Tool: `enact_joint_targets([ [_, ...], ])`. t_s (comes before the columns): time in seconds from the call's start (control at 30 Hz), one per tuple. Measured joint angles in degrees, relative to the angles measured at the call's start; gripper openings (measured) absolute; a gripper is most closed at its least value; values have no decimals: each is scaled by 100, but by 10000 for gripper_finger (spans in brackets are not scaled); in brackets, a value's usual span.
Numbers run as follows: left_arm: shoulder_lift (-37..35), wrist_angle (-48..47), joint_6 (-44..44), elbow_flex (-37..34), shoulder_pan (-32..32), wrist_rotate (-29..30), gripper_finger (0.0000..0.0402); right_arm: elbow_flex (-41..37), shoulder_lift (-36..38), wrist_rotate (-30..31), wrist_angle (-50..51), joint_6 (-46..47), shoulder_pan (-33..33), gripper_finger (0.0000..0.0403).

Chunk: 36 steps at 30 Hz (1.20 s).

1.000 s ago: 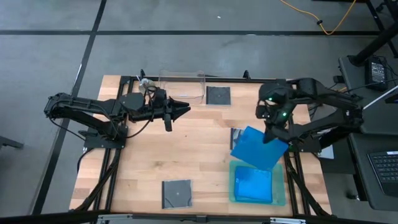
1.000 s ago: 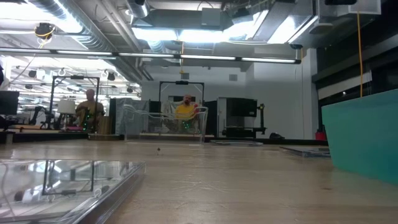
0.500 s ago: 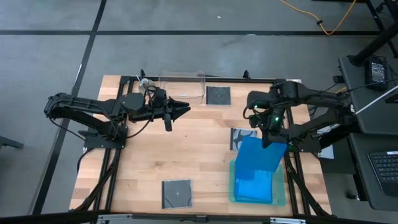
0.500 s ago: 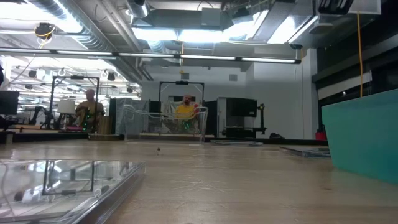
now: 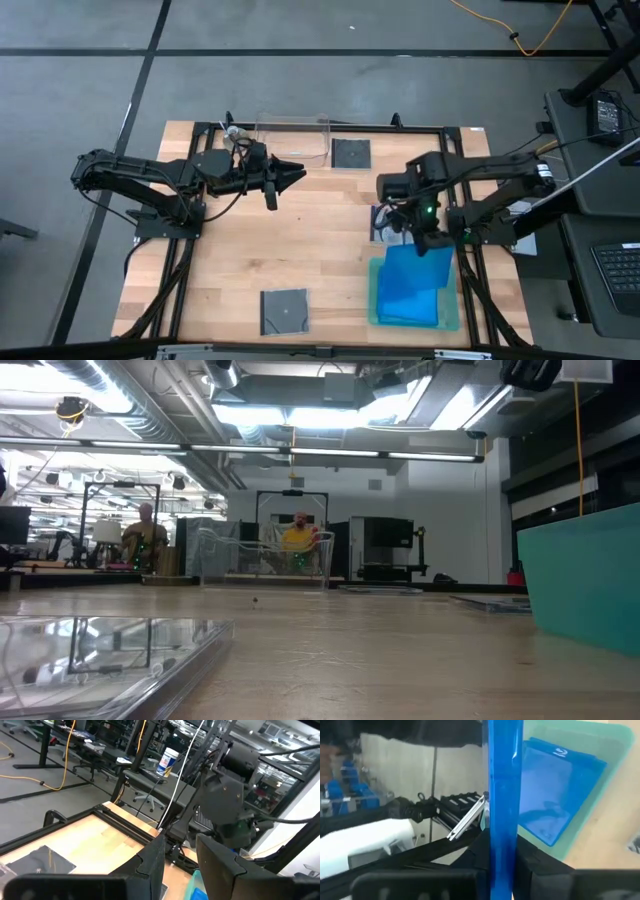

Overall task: Pick & place jewel cases by type
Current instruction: Put the blue cd case into the green bin

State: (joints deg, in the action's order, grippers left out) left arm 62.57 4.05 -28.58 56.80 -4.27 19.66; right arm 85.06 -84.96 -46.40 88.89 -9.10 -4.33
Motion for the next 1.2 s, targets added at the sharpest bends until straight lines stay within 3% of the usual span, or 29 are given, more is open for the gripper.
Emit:
enact_joint_targets([
  [0.6, 0, -123, 33, 0, 0, -7, 104, -1737, 9, -418, -1880, 1090, -143, 39],
  [1.2, 0, -157, 68, -1, 151, -22, 104, -3711, 609, -590, -4759, 3192, -776, 48],
])
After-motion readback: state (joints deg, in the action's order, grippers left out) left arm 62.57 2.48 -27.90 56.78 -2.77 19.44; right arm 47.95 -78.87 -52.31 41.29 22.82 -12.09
